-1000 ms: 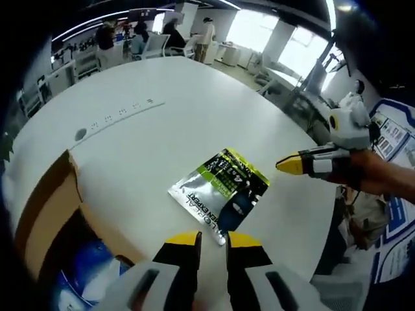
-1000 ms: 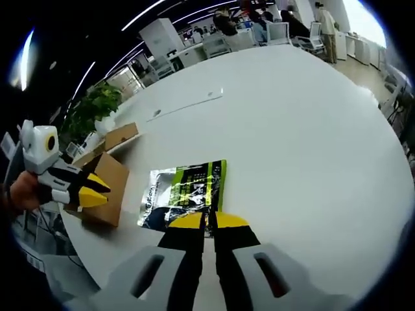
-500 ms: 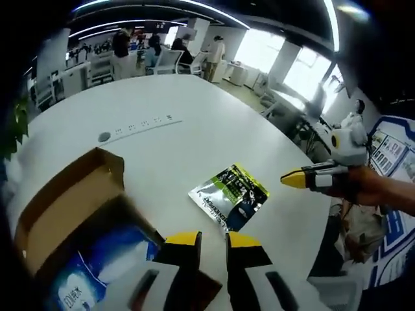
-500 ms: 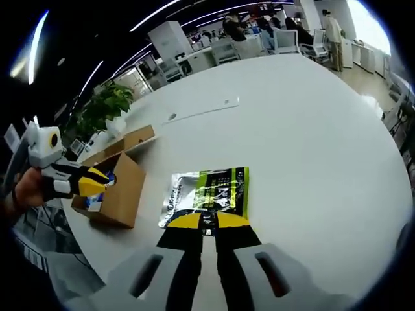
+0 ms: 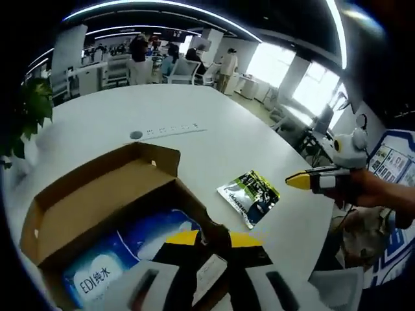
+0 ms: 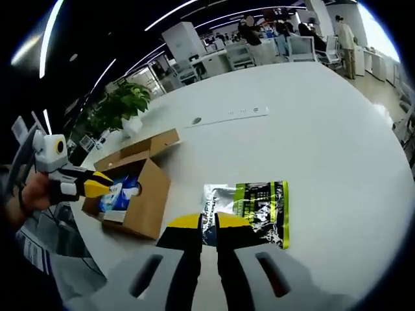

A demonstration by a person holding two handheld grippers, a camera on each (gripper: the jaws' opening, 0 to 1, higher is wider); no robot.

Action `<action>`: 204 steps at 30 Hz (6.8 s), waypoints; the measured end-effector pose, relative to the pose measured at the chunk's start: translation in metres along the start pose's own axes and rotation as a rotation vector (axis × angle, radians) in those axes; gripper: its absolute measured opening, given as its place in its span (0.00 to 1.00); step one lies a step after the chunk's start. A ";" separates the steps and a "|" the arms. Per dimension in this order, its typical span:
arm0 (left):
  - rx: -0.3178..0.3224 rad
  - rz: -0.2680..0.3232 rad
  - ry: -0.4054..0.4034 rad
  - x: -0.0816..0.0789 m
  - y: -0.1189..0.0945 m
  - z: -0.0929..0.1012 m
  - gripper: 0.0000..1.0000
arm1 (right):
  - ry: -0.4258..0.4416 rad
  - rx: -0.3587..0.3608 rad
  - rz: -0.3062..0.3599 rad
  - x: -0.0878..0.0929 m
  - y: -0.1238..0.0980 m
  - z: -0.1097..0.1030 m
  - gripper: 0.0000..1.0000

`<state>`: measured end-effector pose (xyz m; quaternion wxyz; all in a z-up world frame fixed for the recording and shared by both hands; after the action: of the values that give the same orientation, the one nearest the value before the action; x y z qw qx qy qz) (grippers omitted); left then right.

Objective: Operate the shoe box by opening the lid, removing the specified soft item, and placing it in the target area until the item is outside and the box remains undamaged.

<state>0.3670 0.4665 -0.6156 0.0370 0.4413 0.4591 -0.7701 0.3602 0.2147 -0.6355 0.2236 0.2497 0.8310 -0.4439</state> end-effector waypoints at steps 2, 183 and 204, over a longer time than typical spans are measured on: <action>-0.005 0.008 0.008 0.004 -0.008 -0.007 0.16 | -0.009 -0.012 -0.004 -0.001 0.004 -0.008 0.06; -0.077 -0.053 -0.365 0.122 -0.032 -0.104 0.25 | -0.067 -0.121 -0.144 0.043 0.116 -0.147 0.00; -0.051 -0.058 -0.311 0.110 -0.027 -0.091 0.06 | -0.053 -0.151 -0.143 0.045 0.120 -0.136 0.00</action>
<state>0.3467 0.5882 -0.6926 0.0967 0.3021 0.4797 -0.8181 0.3788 0.3983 -0.6684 0.2313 0.1602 0.8716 -0.4015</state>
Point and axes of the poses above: the point that each gripper's makers call its tool centre point, and the gripper's own axes: y roughly forward along the fingers, z roughly to its right, x roughly out of its underside, the point moved 6 cm from there along -y, roughly backward along the fingers, and after that the axes turned 11 degrees about y, right-handed, at the moved point
